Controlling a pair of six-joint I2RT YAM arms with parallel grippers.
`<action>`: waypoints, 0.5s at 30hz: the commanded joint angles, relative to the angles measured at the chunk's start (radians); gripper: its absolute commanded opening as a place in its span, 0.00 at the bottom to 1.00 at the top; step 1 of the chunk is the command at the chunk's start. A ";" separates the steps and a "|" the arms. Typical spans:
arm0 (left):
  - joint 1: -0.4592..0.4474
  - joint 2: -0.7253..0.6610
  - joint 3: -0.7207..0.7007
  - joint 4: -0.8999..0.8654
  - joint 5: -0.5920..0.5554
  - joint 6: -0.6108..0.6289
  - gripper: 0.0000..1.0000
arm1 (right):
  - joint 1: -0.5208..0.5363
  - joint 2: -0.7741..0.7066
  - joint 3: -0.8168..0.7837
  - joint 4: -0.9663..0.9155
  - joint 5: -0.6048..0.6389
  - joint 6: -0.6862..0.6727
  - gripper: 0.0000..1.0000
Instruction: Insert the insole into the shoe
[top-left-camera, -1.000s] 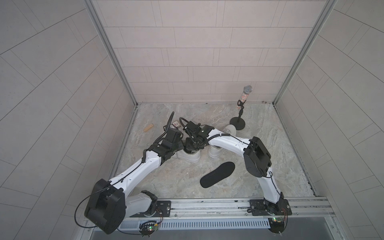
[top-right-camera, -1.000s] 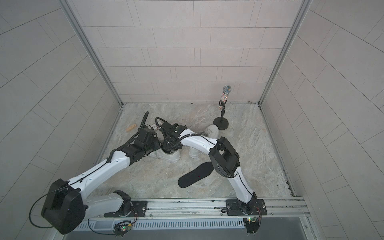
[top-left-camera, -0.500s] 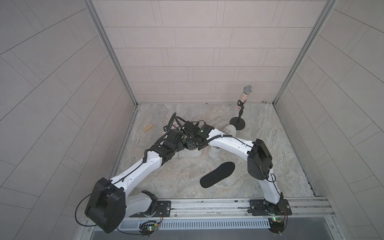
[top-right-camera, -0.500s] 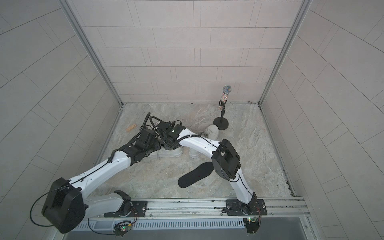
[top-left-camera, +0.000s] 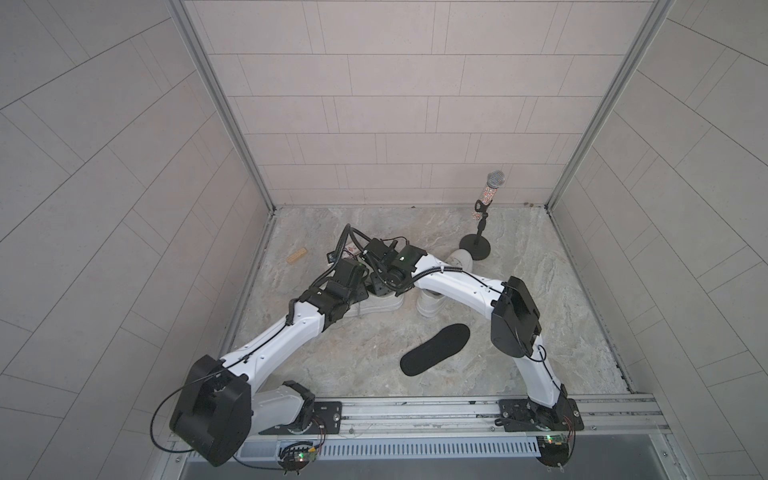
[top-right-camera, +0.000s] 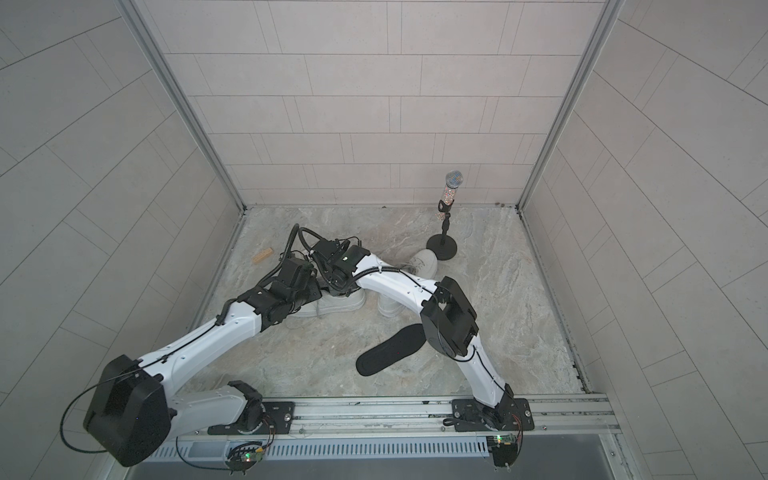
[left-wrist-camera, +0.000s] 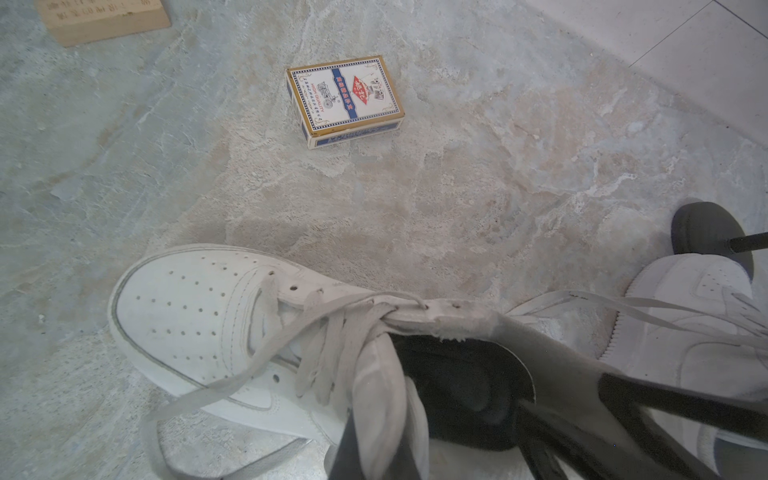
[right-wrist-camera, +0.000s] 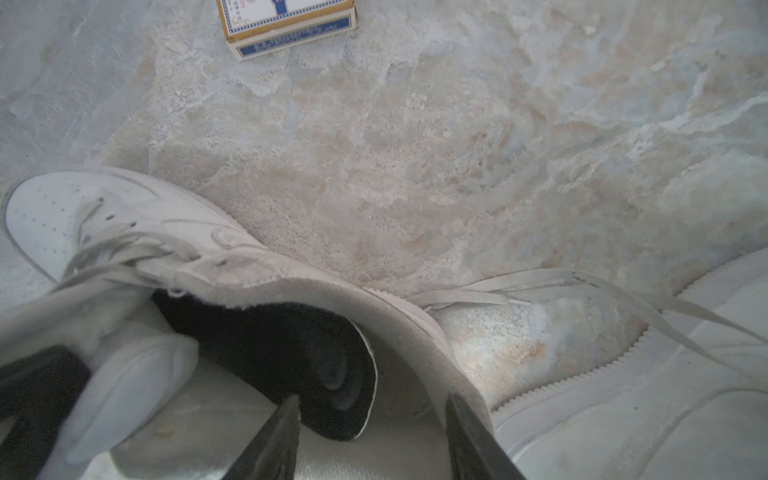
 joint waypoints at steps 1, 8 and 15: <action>0.014 -0.028 0.014 0.011 -0.089 0.009 0.00 | -0.021 0.022 0.020 -0.110 0.100 -0.031 0.59; 0.013 -0.023 0.008 0.018 -0.091 0.004 0.00 | -0.008 -0.167 -0.137 0.061 0.100 -0.089 0.66; 0.013 -0.014 0.016 0.027 -0.083 0.003 0.00 | -0.020 -0.262 -0.224 0.145 0.084 -0.103 0.73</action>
